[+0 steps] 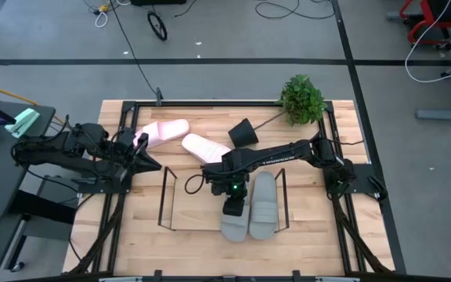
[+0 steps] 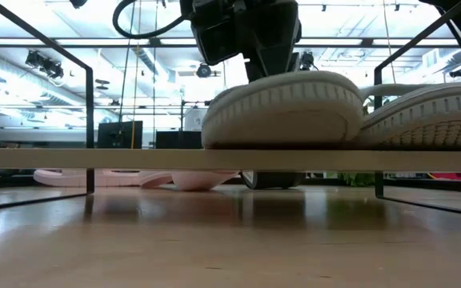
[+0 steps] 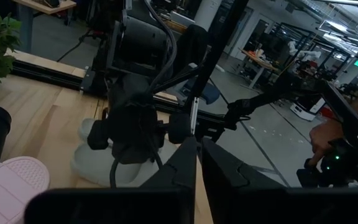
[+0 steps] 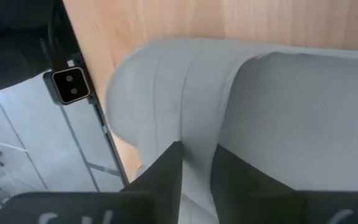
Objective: Pick and place slides into the shelf
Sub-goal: Align the gray slipper with the other gray slipper on the shelf
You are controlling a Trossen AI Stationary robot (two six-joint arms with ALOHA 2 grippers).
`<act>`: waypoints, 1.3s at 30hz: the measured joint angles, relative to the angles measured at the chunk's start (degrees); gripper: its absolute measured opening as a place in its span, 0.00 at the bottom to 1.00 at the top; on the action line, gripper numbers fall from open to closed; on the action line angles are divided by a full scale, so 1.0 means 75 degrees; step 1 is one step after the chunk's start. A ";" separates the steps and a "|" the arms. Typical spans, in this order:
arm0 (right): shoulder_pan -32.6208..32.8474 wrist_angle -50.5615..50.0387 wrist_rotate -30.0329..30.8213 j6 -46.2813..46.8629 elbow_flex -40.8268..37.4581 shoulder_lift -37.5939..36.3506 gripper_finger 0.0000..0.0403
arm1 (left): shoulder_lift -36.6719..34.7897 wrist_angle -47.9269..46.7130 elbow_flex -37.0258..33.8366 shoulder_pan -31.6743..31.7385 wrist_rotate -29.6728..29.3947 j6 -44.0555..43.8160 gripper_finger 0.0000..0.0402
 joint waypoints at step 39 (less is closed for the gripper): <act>-0.0012 -0.0749 0.0332 -0.0570 0.0000 -0.0032 0.20 | 0.0000 -0.0147 0.0000 -0.0001 -0.0002 0.0061 0.07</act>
